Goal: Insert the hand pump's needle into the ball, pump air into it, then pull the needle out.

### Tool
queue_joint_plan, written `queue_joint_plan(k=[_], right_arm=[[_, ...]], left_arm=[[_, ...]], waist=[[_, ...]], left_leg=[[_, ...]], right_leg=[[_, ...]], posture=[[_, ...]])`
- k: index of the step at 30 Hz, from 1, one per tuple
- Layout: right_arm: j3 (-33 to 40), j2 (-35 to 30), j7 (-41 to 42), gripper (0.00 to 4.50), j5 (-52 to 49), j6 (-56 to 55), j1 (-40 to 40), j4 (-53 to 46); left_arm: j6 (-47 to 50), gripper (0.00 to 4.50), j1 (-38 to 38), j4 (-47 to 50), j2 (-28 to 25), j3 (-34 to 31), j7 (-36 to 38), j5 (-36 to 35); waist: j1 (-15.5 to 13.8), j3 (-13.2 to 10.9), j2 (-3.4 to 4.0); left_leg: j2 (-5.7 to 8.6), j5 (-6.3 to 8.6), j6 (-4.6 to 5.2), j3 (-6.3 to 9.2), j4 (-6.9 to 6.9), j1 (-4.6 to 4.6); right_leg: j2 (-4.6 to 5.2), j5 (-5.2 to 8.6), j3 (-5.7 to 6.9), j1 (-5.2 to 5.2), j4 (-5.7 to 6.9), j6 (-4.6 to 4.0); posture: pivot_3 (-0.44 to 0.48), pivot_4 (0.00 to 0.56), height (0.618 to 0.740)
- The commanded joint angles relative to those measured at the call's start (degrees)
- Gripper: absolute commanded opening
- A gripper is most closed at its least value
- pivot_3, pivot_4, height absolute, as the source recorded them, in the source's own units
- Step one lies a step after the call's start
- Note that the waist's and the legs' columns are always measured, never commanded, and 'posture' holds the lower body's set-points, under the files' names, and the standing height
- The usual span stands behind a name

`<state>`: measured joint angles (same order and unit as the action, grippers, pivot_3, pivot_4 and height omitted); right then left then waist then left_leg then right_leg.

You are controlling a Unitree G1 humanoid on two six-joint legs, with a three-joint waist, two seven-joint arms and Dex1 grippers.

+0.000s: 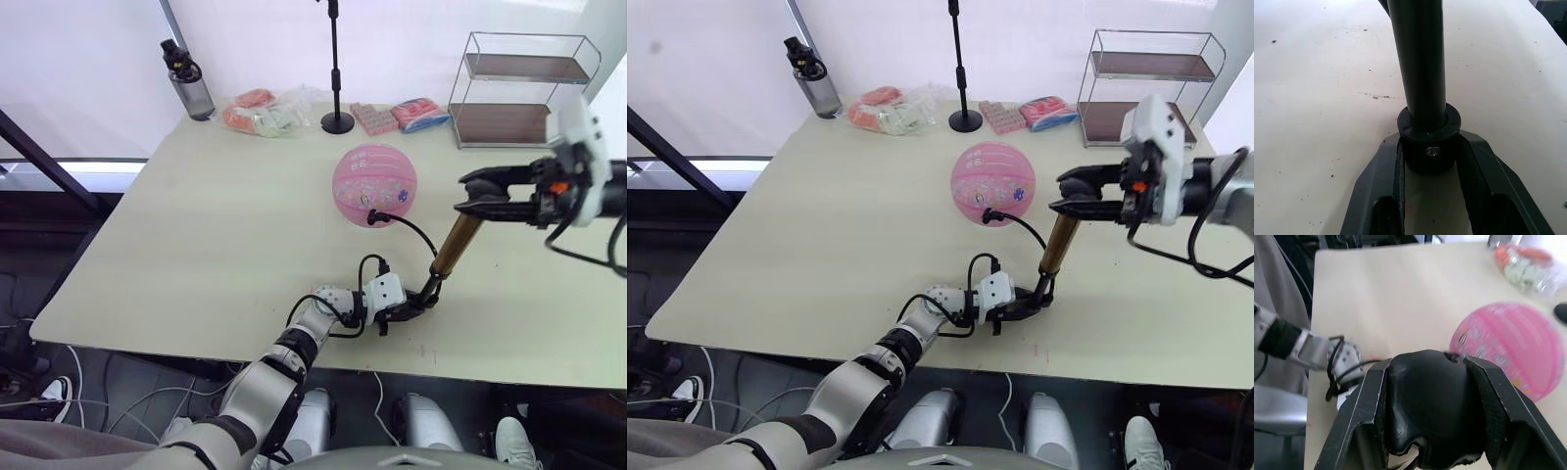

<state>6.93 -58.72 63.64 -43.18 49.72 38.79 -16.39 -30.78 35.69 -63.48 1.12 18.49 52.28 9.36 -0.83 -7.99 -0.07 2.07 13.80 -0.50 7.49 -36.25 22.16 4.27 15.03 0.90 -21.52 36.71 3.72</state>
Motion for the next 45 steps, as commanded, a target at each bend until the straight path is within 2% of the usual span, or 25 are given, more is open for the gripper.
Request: queue_joint_plan(k=[1, 5, 11, 16, 22, 25, 30, 36, 39, 45], right_arm=[[4.2, -2.3, 0.8, 1.80, -2.6, 0.9, 4.9, 1.1], [4.6, -3.8, 1.7, 1.80, -3.3, 1.7, 8.5, 3.2], [4.1, -3.4, 1.2, 1.80, -2.5, 1.1, 7.6, 2.2], [2.5, -1.7, 0.0, 1.80, -0.3, -1.4, 1.8, -0.8], [-2.6, 3.9, -2.1, 1.80, 4.6, -7.2, -8.1, -2.9], [-4.0, 6.3, -3.3, 1.80, 6.3, -9.1, -9.6, -2.1], [-10.1, 10.4, -4.6, 1.80, 15.1, -18.7, -16.8, -0.1], [-13.4, 13.3, -5.0, 1.80, 22.6, -28.9, -22.1, 4.3], [-13.2, 13.9, -4.9, 1.80, 23.3, -31.0, -22.9, 4.5], [-8.4, 11.4, -2.9, 1.80, 17.3, -25.7, -18.2, 0.4]], left_arm=[[2.6, 1.09, -4.2, -5.3, -1.2, 2.6, 0.4, 3.5], [2.6, 1.09, -4.1, -5.3, -1.2, 2.7, 0.4, 3.6], [2.6, 1.09, -4.2, -5.1, -1.3, 2.7, 0.5, 3.6], [2.6, 1.09, -4.1, -5.1, -1.4, 2.7, 0.6, 3.6], [2.7, 1.09, -4.0, -4.9, -1.5, 2.8, 0.7, 3.6], [2.7, 1.09, -4.0, -4.9, -1.5, 2.8, 0.6, 3.5], [2.7, 1.09, -4.1, -4.8, -1.8, 2.6, 0.6, 3.4], [2.8, 1.09, -4.4, -4.7, -1.8, 2.6, 0.3, 3.3], [2.8, 1.09, -4.4, -4.7, -1.9, 2.6, 0.2, 3.3], [2.8, 1.09, -4.3, -5.0, -1.8, 2.7, 0.2, 3.4]], waist=[[0.0, 0.0, -0.01], [0.0, 0.0, -0.02], [-0.1, -0.1, 0.01], [0.0, 0.0, 0.01], [0.3, 0.0, -0.17], [0.5, 0.1, -0.14], [0.5, 0.3, -0.25], [1.1, 0.6, -0.45], [1.3, 0.6, -0.44], [1.3, 0.6, -0.39]], left_leg=[[0.00, 0.00, 0.00, 0.00, 0.00, 0.00], [0.00, 0.00, 0.00, -0.02, -0.01, 0.02], [0.04, 0.00, 0.01, -0.04, -0.04, 0.20], [0.07, 0.00, 0.01, -0.02, -0.05, 0.17], [-0.03, 0.01, 0.02, -0.15, -0.05, -0.15], [-0.08, 0.01, 0.02, -0.23, -0.04, -0.23], [-0.15, 0.01, 0.01, -0.24, -0.04, -0.33], [-0.18, 0.02, 0.02, -0.28, -0.03, -0.47], [-0.19, 0.02, 0.02, -0.29, -0.03, -0.48], [-0.17, 0.02, 0.02, -0.29, -0.03, -0.48]], right_leg=[[0.00, 0.00, 0.00, 0.00, 0.00, 0.00], [0.00, 0.00, -0.02, -0.02, 0.00, 0.01], [0.05, -0.01, -0.03, -0.16, 0.01, 0.00], [0.07, -0.01, -0.01, -0.15, 0.02, 0.01], [-0.01, -0.01, -0.13, 0.05, 0.07, 0.02], [-0.06, 0.00, -0.19, 0.06, 0.12, 0.02], [-0.15, 0.00, -0.21, 0.16, 0.12, 0.01], [-0.18, 0.00, -0.25, 0.26, 0.12, 0.01], [-0.18, 0.00, -0.26, 0.28, 0.12, 0.01], [-0.17, 0.00, -0.26, 0.29, 0.12, 0.01]], posture=[[0.000, 0.150, 0.731], [0.000, 0.150, 0.731], [0.000, 0.150, 0.731], [0.000, 0.150, 0.731], [0.000, 0.150, 0.731], [0.000, 0.150, 0.731], [0.000, 0.150, 0.731], [0.000, 0.150, 0.731], [0.000, 0.150, 0.731], [0.000, 0.150, 0.731]])
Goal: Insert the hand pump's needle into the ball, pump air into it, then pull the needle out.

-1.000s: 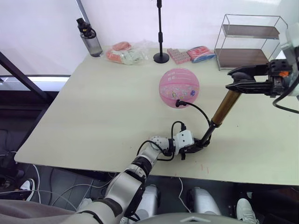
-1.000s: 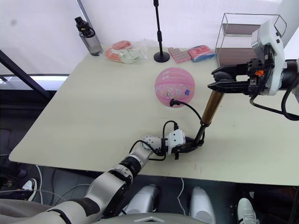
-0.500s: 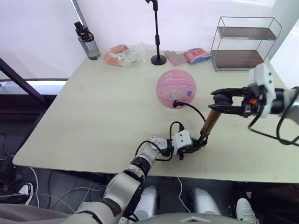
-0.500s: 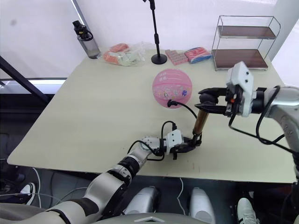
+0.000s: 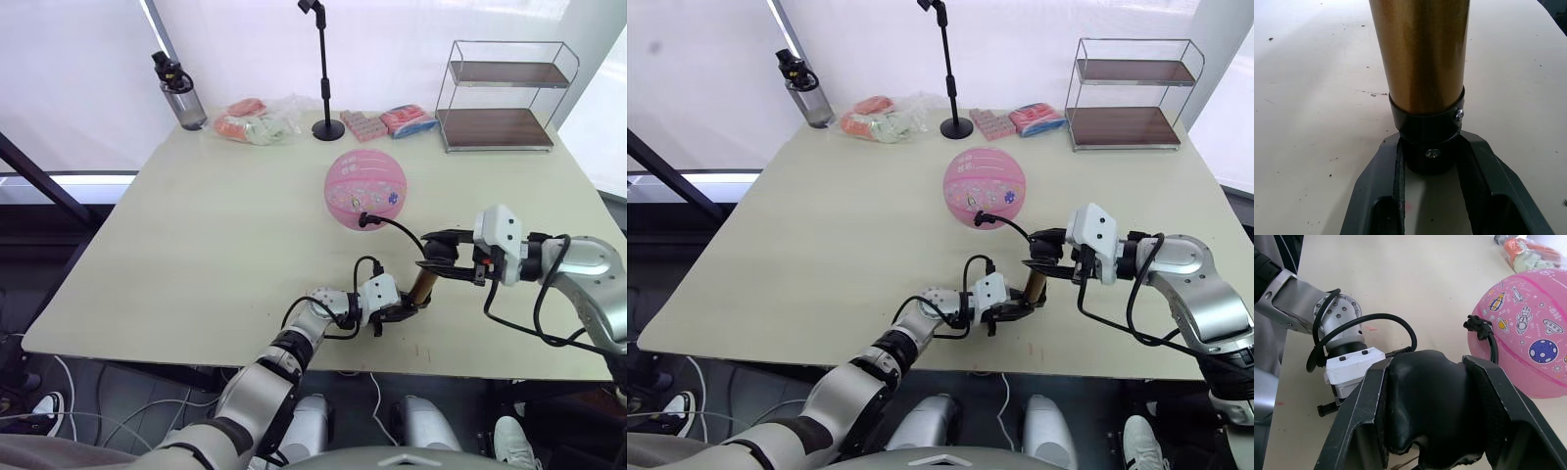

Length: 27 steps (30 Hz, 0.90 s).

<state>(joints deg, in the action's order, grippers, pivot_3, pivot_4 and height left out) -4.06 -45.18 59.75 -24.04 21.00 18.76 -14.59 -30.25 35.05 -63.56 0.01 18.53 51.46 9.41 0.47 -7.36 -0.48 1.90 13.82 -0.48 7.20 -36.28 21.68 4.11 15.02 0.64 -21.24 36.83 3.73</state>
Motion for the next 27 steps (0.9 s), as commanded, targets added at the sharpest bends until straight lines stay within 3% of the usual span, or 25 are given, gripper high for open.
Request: queue_joint_plan(k=[1, 10, 21, 27], right_arm=[[3.2, -2.6, 1.2, 1.80, -2.8, 4.2, 2.5, -2.0], [10.9, -10.3, 3.4, 1.80, -12.8, 16.1, 14.3, -3.1], [14.3, -17.1, 4.5, 1.80, -19.5, 25.7, 29.0, 2.9], [13.1, -16.9, 4.7, 1.80, -19.1, 26.4, 28.2, 2.8]], left_arm=[[2.2, 1.09, -3.7, -5.0, -0.6, 2.7, 1.0, 3.4], [2.1, 1.09, -3.5, -5.4, -0.2, 2.6, 1.0, 3.5], [2.0, 1.09, -3.8, -5.5, 0.0, 2.8, 0.7, 3.6], [2.1, 1.09, -3.6, -5.6, 0.0, 2.9, 0.8, 3.5]], waist=[[-0.1, 0.0, 0.05], [-1.2, -0.4, 0.20], [-1.3, -0.4, 0.30], [-1.4, -0.6, 0.32]], left_leg=[[0.01, 0.00, 0.00, -0.01, 0.00, 0.02], [0.06, 0.03, 0.05, 0.01, 0.00, 0.19], [0.06, 0.04, 0.06, -0.08, -0.01, 0.28], [0.12, 0.04, 0.07, -0.07, -0.03, 0.47]], right_leg=[[0.01, 0.00, 0.00, -0.01, 0.00, 0.00], [0.06, 0.00, 0.00, -0.13, -0.05, 0.00], [0.09, -0.01, -0.04, -0.25, -0.05, 0.00], [0.18, -0.02, -0.04, -0.41, -0.05, 0.00]], posture=[[0.000, 0.150, 0.731], [0.000, 0.150, 0.731], [0.000, 0.150, 0.731], [0.000, 0.150, 0.731]])
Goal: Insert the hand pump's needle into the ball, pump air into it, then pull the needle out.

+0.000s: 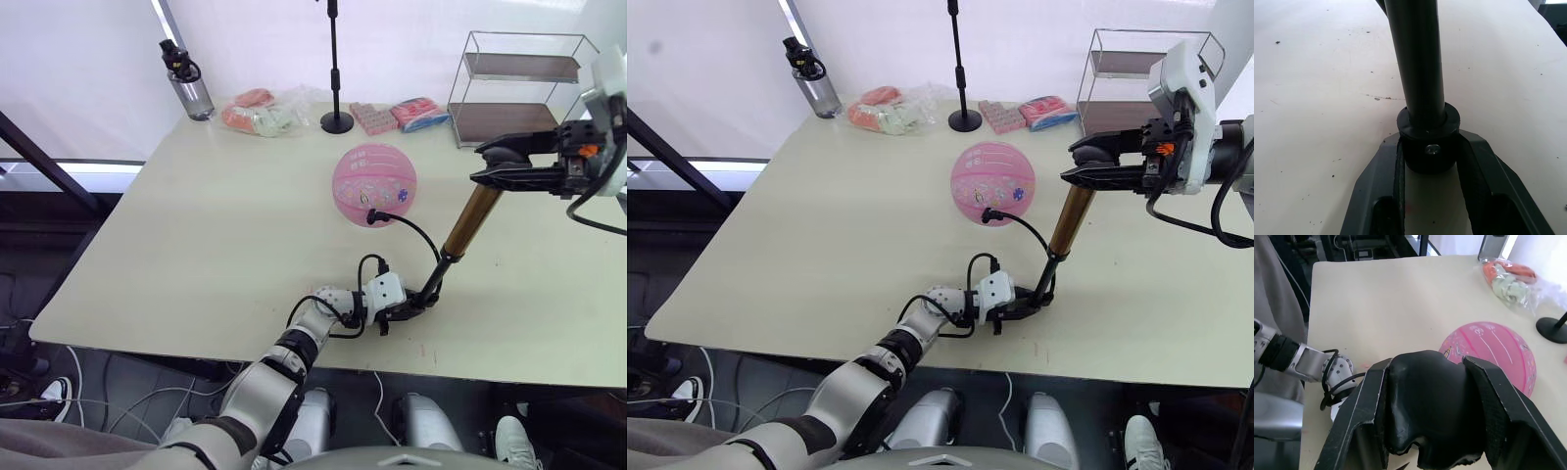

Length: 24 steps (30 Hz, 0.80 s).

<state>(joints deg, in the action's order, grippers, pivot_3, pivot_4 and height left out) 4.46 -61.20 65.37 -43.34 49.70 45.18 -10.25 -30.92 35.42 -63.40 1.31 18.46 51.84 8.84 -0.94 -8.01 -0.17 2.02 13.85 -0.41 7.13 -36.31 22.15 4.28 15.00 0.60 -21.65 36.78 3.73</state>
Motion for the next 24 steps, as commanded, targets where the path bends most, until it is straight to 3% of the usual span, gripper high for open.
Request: queue_joint_plan(k=[1, 11, 16, 24], right_arm=[[4.3, -0.7, -0.9, 1.80, 0.3, -2.3, 1.1, -2.1], [-3.6, 6.7, -4.5, 1.80, 8.7, -11.4, -17.7, -9.8], [-8.0, 10.1, -6.4, 1.80, 17.1, -19.7, -23.1, -5.2], [-10.6, 13.9, -7.6, 1.80, 20.7, -24.8, -27.9, -3.2]], left_arm=[[2.7, 1.09, -4.0, -5.8, -1.3, 2.9, 0.4, 4.0], [2.9, 1.09, -3.7, -5.7, -1.3, 2.8, 0.4, 3.9], [2.8, 1.09, -3.6, -5.8, -1.5, 2.8, 0.2, 4.1], [2.9, 1.09, -3.7, -5.6, -1.7, 2.7, 0.2, 4.1]], waist=[[0.0, 0.0, 0.01], [0.3, 0.2, -0.20], [0.4, 0.4, -0.23], [0.5, 0.7, -0.35]], left_leg=[[0.04, 0.01, 0.01, 0.00, 0.00, 0.00], [-0.03, 0.02, 0.03, -0.06, 0.00, -0.27], [-0.12, 0.02, 0.03, -0.07, 0.00, -0.42], [-0.13, 0.02, 0.03, -0.05, 0.00, -0.45]], right_leg=[[0.04, 0.00, 0.00, 0.00, 0.00, 0.00], [-0.03, 0.01, -0.01, 0.19, 0.04, 0.02], [-0.15, 0.01, -0.03, 0.30, 0.05, 0.02], [-0.17, 0.01, -0.04, 0.34, 0.05, 0.01]], posture=[[0.000, 0.150, 0.731], [0.000, 0.150, 0.731], [0.000, 0.150, 0.731], [0.000, 0.150, 0.731]])
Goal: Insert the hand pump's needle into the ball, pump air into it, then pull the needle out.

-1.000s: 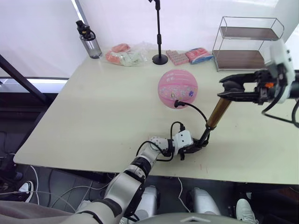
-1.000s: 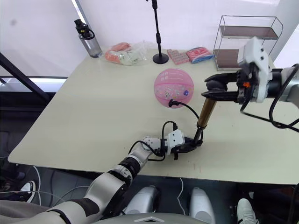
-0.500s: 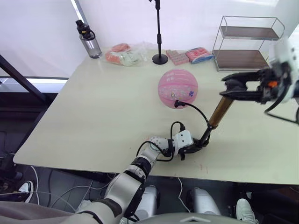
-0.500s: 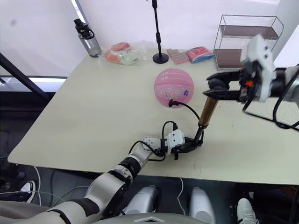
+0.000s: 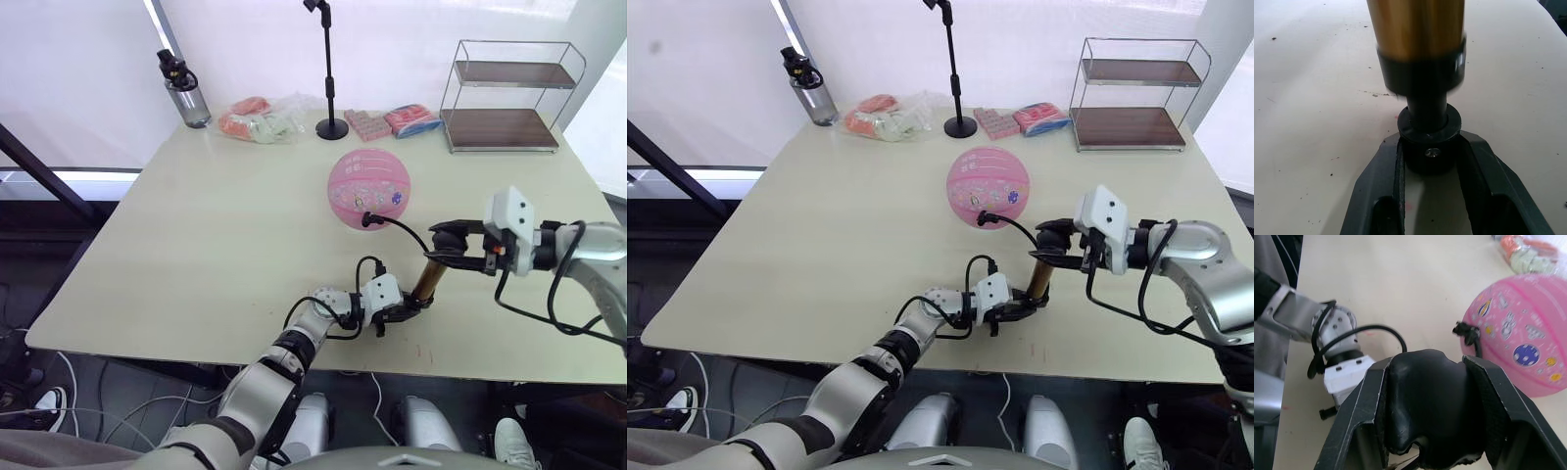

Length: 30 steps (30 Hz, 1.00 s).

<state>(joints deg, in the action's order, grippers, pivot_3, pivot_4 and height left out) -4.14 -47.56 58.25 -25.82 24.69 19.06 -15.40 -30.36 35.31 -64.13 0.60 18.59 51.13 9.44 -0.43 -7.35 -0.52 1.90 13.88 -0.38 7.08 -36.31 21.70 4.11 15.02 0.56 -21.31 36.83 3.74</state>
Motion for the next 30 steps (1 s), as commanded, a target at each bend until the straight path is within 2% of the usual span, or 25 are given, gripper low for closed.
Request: queue_joint_plan(k=[1, 6, 13, 21, 27, 30], right_arm=[[-1.8, 0.1, -0.3, 1.80, 3.1, 0.2, -1.9, 1.6], [1.2, -1.4, 1.3, 1.80, 1.0, 1.9, 0.4, 0.4], [9.5, -8.5, 4.6, 1.80, -9.4, 13.1, 12.5, -1.3], [13.7, -14.4, 7.2, 1.80, -15.7, 19.9, 22.9, 1.1], [14.0, -15.8, 7.3, 1.80, -18.1, 23.0, 26.8, 1.6], [12.8, -14.8, 7.1, 1.80, -18.2, 23.4, 23.7, -0.4]], left_arm=[[2.3, 1.09, -3.7, -4.9, -1.0, 2.6, 1.0, 3.5], [2.2, 1.09, -3.7, -4.9, -1.0, 2.7, 1.1, 3.5], [2.0, 1.09, -3.8, -4.9, -0.8, 2.9, 1.2, 3.7], [2.0, 1.09, -4.0, -5.0, -0.7, 2.8, 1.0, 3.7], [1.9, 1.09, -4.2, -5.0, -0.6, 2.9, 1.0, 3.8], [1.9, 1.09, -4.0, -5.1, -0.5, 2.9, 1.0, 3.7]], waist=[[0.0, 0.0, 0.01], [0.0, 0.0, 0.01], [-0.5, -0.3, 0.26], [-0.4, -0.4, 0.31], [-0.4, -0.4, 0.32], [-0.4, -0.4, 0.33]], left_leg=[[0.00, 0.00, 0.00, -0.02, 0.00, 0.00], [0.00, 0.00, 0.00, -0.01, 0.00, 0.00], [0.04, 0.00, 0.00, 0.02, -0.02, 0.15], [0.05, 0.01, 0.02, -0.02, -0.02, 0.19], [0.05, 0.01, 0.02, -0.04, -0.02, 0.25], [0.05, 0.01, 0.02, -0.04, -0.02, 0.26]], right_leg=[[0.00, 0.00, -0.01, 0.00, 0.00, 0.00], [0.00, 0.00, -0.02, 0.00, 0.00, 0.00], [0.04, 0.00, 0.01, -0.08, -0.03, -0.01], [0.08, -0.01, 0.00, -0.11, -0.05, -0.01], [0.09, -0.01, -0.03, -0.18, -0.05, 0.00], [0.09, -0.01, -0.02, -0.19, -0.05, 0.00]], posture=[[0.000, 0.150, 0.731], [0.000, 0.150, 0.731], [0.000, 0.150, 0.731], [0.000, 0.150, 0.731], [0.000, 0.150, 0.731], [0.000, 0.150, 0.731]])
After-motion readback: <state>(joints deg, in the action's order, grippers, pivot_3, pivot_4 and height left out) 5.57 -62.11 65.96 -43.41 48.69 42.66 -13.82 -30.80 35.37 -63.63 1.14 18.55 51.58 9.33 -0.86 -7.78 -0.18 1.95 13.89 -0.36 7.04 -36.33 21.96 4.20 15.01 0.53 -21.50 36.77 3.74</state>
